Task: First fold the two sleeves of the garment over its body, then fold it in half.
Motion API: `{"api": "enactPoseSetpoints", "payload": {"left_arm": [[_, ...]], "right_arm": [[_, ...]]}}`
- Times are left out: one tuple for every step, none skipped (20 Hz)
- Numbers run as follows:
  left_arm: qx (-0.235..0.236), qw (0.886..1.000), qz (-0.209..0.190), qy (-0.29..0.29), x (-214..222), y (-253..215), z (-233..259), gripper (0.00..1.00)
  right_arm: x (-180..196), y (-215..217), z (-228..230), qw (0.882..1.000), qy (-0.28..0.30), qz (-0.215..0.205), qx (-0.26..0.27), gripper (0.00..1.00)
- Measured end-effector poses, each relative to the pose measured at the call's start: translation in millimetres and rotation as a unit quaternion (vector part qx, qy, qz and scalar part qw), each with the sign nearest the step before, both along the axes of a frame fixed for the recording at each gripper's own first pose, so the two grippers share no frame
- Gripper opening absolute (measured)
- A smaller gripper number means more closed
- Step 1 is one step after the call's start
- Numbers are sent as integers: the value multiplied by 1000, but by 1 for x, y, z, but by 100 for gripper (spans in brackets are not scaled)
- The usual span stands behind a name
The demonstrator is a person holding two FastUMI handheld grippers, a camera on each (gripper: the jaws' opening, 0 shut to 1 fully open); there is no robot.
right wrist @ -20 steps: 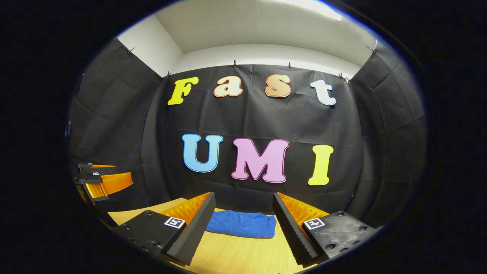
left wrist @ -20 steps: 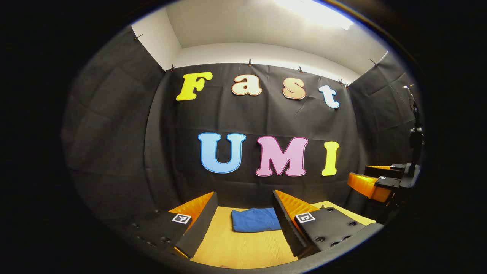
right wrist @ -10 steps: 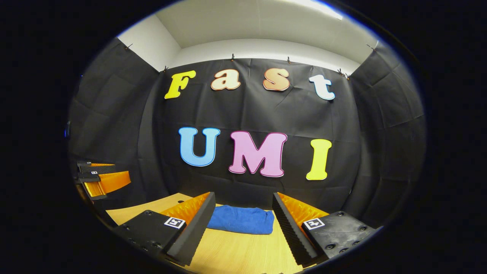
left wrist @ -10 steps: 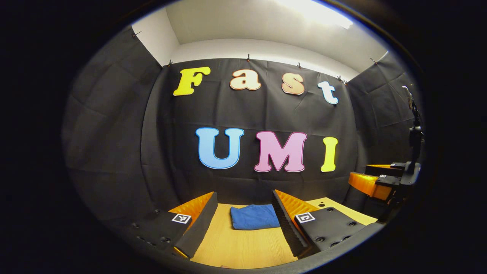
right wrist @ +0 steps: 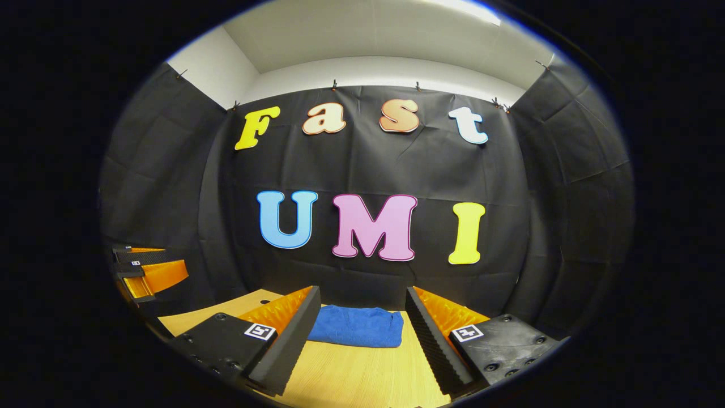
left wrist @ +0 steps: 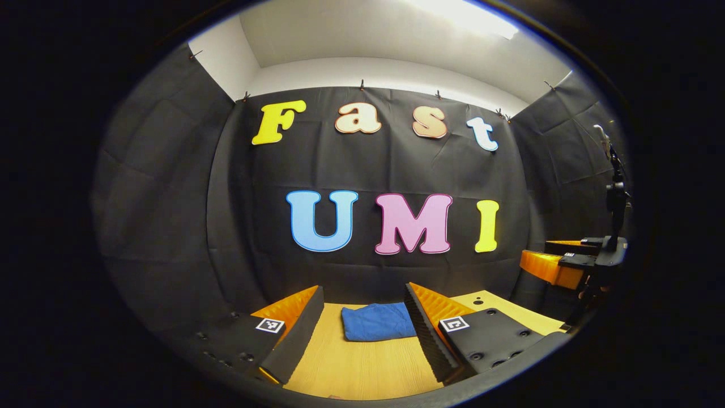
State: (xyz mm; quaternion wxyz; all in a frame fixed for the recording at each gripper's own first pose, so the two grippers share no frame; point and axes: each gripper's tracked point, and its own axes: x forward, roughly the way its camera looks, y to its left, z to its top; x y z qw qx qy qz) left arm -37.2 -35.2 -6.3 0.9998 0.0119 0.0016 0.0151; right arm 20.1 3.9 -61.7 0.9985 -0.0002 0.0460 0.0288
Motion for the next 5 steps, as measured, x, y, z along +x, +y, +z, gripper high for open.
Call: {"api": "enactPoseSetpoints", "payload": {"left_arm": [[-4,1000,1,2,-1,0,-1,82],[-8,1000,2,4,-1,0,-3,82],[-12,1000,1,4,-2,-2,-3,82],[-12,1000,0,4,-2,-3,-4,82],[-11,1000,-1,5,-2,-4,-4,82]], "right_arm": [[-3,-1,0,1000,1,0,-3,94],[-4,-2,1,1000,1,-1,-6,94],[-3,-3,1,1000,0,-2,-8,94],[-2,-4,0,1000,0,-3,-8,98],[-3,-4,1,1000,0,-4,-6,94]]}}
